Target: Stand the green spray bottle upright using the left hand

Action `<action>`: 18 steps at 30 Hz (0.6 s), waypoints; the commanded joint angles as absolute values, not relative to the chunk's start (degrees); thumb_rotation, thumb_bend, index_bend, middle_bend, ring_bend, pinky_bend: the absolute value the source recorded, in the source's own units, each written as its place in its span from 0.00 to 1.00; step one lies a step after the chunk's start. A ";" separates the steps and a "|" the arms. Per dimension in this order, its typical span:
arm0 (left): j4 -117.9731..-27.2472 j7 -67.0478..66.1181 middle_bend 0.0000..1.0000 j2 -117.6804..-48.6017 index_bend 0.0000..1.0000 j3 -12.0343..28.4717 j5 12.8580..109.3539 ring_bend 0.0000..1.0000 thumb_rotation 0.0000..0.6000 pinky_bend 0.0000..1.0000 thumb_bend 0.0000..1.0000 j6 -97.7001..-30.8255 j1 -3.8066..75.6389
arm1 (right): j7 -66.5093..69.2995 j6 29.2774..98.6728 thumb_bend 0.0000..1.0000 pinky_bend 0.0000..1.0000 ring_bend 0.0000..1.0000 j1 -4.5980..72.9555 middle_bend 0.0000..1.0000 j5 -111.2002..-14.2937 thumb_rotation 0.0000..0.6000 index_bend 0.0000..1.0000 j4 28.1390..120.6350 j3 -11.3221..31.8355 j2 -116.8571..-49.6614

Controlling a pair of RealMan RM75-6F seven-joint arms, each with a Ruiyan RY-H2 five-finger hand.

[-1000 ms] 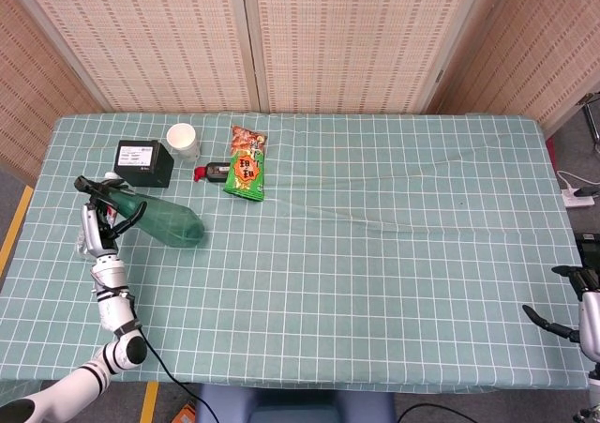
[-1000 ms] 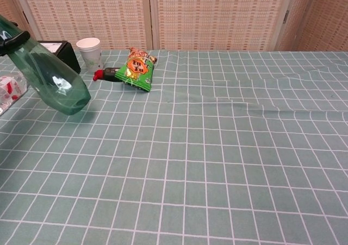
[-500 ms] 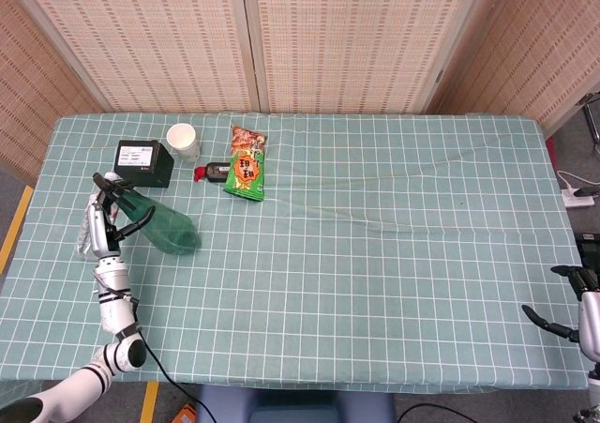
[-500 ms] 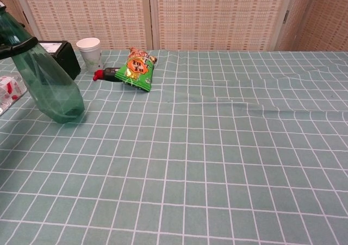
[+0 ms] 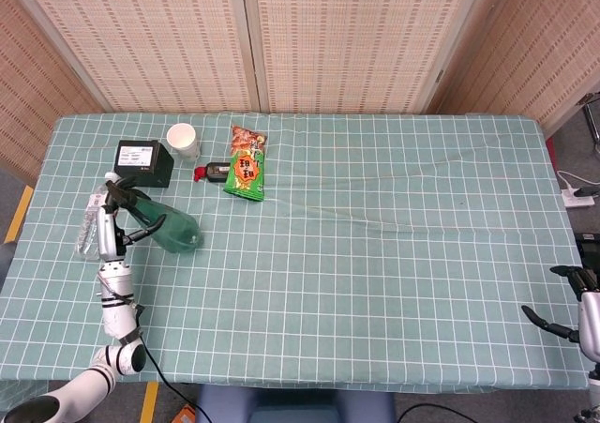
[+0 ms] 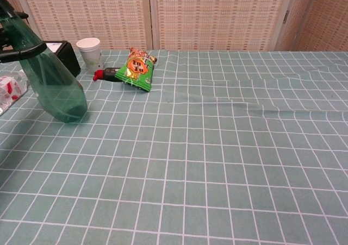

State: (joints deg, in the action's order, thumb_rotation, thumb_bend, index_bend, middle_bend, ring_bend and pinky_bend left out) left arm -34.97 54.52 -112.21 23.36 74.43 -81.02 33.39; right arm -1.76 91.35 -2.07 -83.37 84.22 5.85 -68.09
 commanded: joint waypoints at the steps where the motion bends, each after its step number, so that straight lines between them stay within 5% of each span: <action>1: -34.85 54.59 0.44 -112.24 0.22 23.04 74.76 0.21 1.00 0.19 0.07 -81.32 33.41 | -1.72 91.36 0.00 0.15 0.18 -2.06 0.36 -83.41 1.00 0.34 84.18 5.84 -68.10; 14: -35.37 53.37 0.31 -111.87 0.11 19.78 77.36 0.16 1.00 0.18 0.07 -81.49 33.71 | -0.37 91.80 0.00 0.15 0.18 -2.04 0.36 -84.13 1.00 0.36 83.16 5.76 -68.38; 18: -35.98 53.11 0.20 -111.42 0.06 19.30 77.28 0.09 1.00 0.17 0.07 -80.10 33.77 | -0.17 91.82 0.00 0.15 0.18 -2.02 0.36 -84.25 1.00 0.38 82.97 5.73 -68.40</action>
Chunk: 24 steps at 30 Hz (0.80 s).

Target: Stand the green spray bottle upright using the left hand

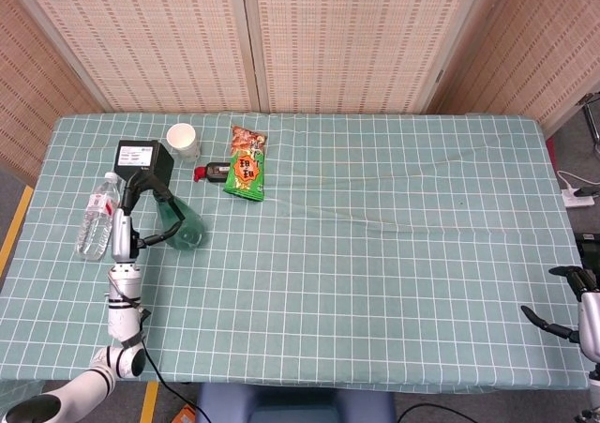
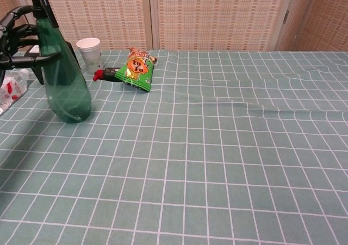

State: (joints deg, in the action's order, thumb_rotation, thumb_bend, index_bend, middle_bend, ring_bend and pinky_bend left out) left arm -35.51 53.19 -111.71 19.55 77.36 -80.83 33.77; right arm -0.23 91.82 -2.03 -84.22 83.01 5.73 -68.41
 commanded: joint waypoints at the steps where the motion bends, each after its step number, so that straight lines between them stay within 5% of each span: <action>1: -36.23 52.92 0.17 -111.29 0.05 19.25 77.19 0.08 1.00 0.16 0.07 -79.82 33.75 | -0.11 91.84 0.00 0.15 0.18 -2.01 0.36 -84.27 1.00 0.38 82.94 5.73 -68.40; 13: -41.90 49.57 0.10 -108.49 0.01 21.17 75.42 0.01 1.00 0.14 0.07 -81.47 32.62 | 1.46 92.45 0.00 0.16 0.18 -2.03 0.36 -85.19 1.00 0.38 82.05 5.58 -68.58; 24: -58.33 40.22 0.10 -102.20 0.00 19.20 75.55 0.01 1.00 0.14 0.07 -86.72 26.05 | 5.28 93.90 0.00 0.16 0.18 -2.01 0.37 -87.13 1.00 0.34 79.30 5.31 -69.30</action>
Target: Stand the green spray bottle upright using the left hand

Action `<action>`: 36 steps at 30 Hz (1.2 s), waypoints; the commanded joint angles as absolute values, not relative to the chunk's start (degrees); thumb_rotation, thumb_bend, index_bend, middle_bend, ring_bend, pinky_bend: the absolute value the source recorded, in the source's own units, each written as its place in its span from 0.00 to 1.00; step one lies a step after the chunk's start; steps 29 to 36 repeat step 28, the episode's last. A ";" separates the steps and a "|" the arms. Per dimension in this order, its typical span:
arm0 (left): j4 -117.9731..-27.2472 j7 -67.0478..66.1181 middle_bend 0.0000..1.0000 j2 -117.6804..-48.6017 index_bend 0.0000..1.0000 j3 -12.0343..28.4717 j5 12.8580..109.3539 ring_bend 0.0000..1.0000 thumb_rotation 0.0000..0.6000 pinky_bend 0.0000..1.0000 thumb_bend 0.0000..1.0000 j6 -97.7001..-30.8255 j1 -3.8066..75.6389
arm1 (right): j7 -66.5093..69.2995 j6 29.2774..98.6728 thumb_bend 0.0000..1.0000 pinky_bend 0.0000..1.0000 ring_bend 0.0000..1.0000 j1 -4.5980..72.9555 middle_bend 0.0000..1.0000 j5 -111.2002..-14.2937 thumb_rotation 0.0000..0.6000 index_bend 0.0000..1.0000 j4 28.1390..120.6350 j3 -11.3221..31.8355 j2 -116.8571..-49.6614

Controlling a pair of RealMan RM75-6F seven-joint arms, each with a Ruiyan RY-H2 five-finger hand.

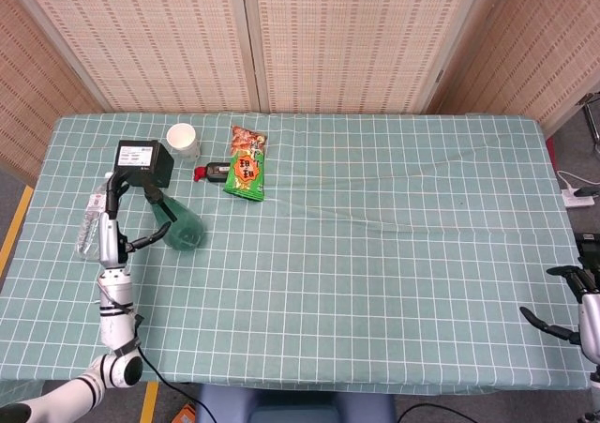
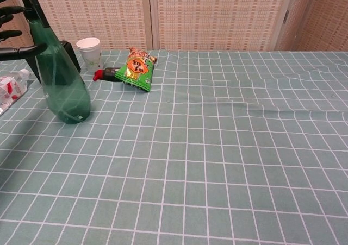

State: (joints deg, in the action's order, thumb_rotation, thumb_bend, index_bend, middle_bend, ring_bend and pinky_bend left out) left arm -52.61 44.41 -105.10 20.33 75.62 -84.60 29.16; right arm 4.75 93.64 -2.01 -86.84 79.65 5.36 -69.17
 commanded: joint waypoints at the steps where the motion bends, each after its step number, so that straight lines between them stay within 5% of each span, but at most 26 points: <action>1: -60.13 38.76 0.10 -101.32 0.00 18.74 75.48 0.01 1.00 0.13 0.07 -86.92 25.23 | 5.56 94.03 0.00 0.16 0.18 -2.01 0.37 -87.25 1.00 0.34 79.08 5.31 -69.39; 7: -78.95 20.59 0.09 -91.06 0.02 11.80 77.83 0.00 1.00 0.13 0.19 -89.05 18.88 | 5.78 94.00 0.00 0.16 0.18 -1.85 0.37 -87.53 1.00 0.32 78.65 5.22 -69.51; 15: -103.79 -9.16 0.14 -69.59 0.15 4.59 74.94 0.03 1.00 0.15 0.23 -84.76 14.69 | 8.13 94.87 0.00 0.16 0.18 -1.59 0.37 -89.48 1.00 0.33 77.85 4.70 -69.50; 20: -101.33 -19.32 0.14 -61.66 0.20 -0.08 80.56 0.05 1.00 0.13 0.23 -85.45 12.93 | 8.34 94.71 0.00 0.16 0.18 -1.09 0.37 -90.17 1.00 0.34 77.86 4.57 -69.44; 36: -97.51 -11.94 0.11 -60.62 0.12 0.21 78.75 0.02 1.00 0.11 0.23 -81.69 12.37 | 6.68 95.00 0.00 0.16 0.18 -0.94 0.37 -90.33 1.00 0.34 78.09 4.59 -69.71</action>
